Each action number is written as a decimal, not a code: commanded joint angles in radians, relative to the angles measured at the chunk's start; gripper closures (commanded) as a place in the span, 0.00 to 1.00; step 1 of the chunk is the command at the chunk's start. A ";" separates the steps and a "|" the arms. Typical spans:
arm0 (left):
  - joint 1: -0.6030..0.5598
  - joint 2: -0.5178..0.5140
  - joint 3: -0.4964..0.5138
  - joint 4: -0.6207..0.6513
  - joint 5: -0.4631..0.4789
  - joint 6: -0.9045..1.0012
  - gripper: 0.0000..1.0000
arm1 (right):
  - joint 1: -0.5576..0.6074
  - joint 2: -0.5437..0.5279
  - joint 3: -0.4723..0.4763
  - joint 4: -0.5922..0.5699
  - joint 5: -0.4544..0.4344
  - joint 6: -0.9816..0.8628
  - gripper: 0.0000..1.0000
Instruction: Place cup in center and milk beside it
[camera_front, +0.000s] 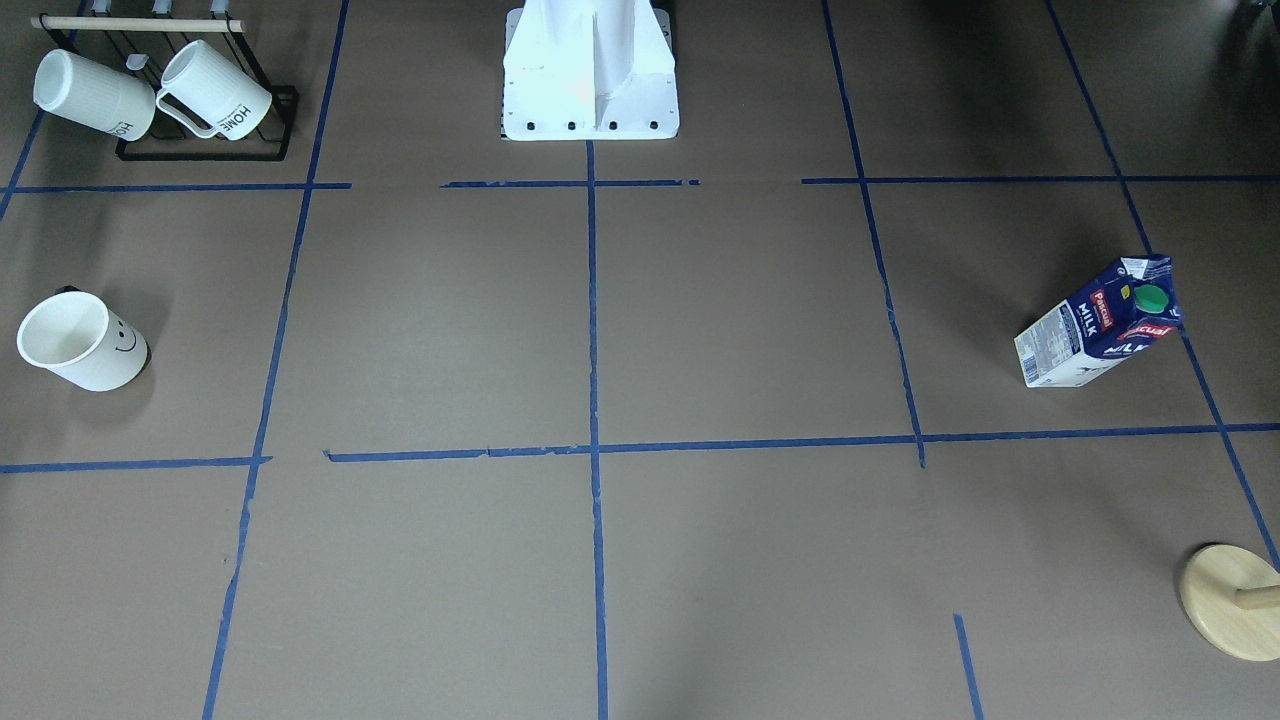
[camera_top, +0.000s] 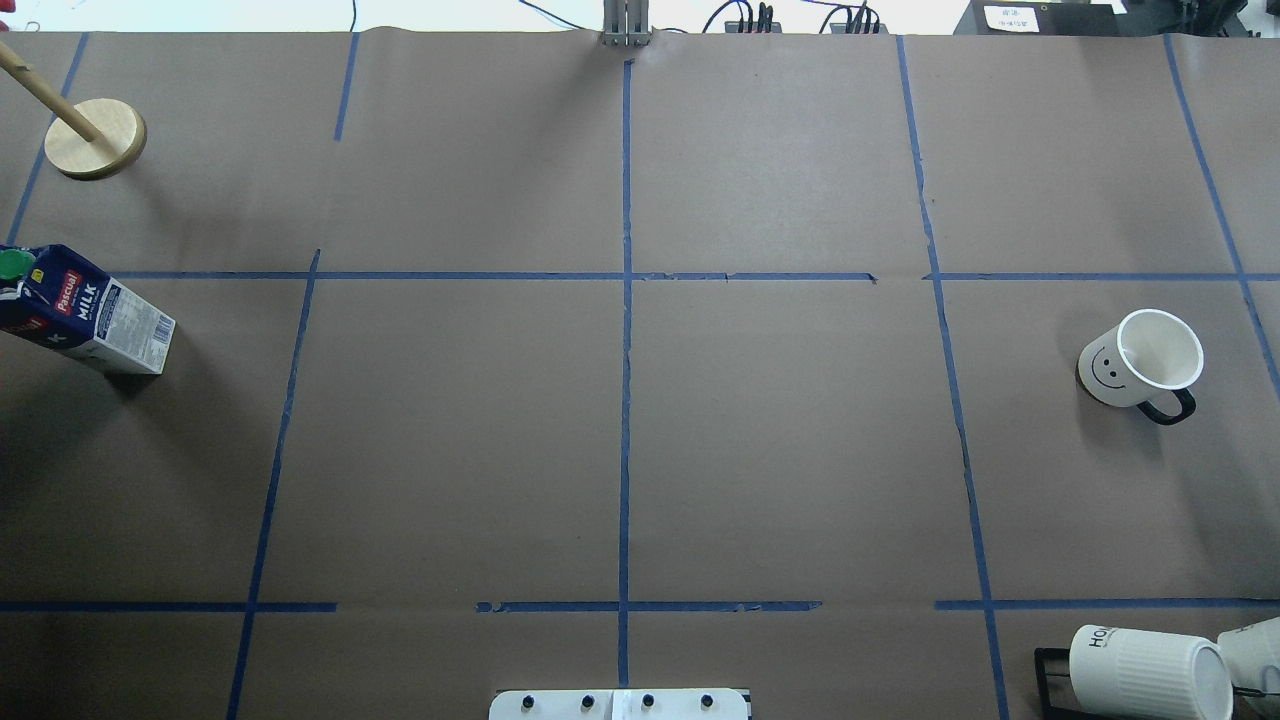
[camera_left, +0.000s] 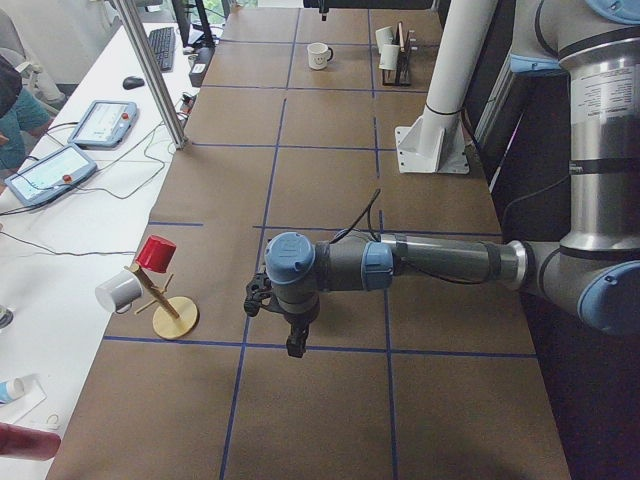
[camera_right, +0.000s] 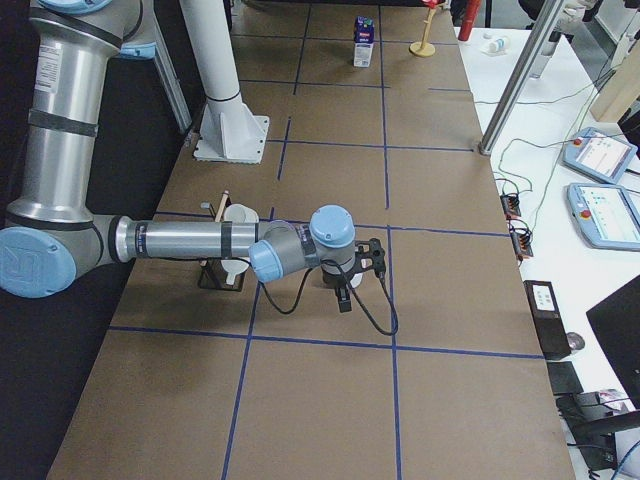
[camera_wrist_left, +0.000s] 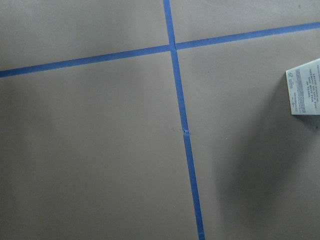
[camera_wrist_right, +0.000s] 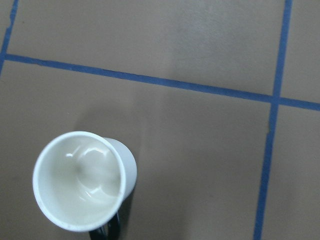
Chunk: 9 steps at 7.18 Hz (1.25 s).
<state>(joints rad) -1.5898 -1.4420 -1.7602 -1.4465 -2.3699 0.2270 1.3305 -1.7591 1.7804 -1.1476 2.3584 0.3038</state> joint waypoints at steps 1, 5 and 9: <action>0.005 0.000 0.001 0.000 0.000 0.000 0.00 | -0.120 0.050 -0.016 0.052 -0.063 0.127 0.00; 0.019 0.000 -0.001 0.000 0.000 0.000 0.00 | -0.169 0.086 -0.094 0.057 -0.071 0.127 0.00; 0.020 0.000 -0.001 0.000 0.000 0.000 0.00 | -0.221 0.099 -0.133 0.060 -0.125 0.129 0.00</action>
<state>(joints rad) -1.5698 -1.4420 -1.7610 -1.4466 -2.3700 0.2270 1.1260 -1.6611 1.6547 -1.0874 2.2484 0.4324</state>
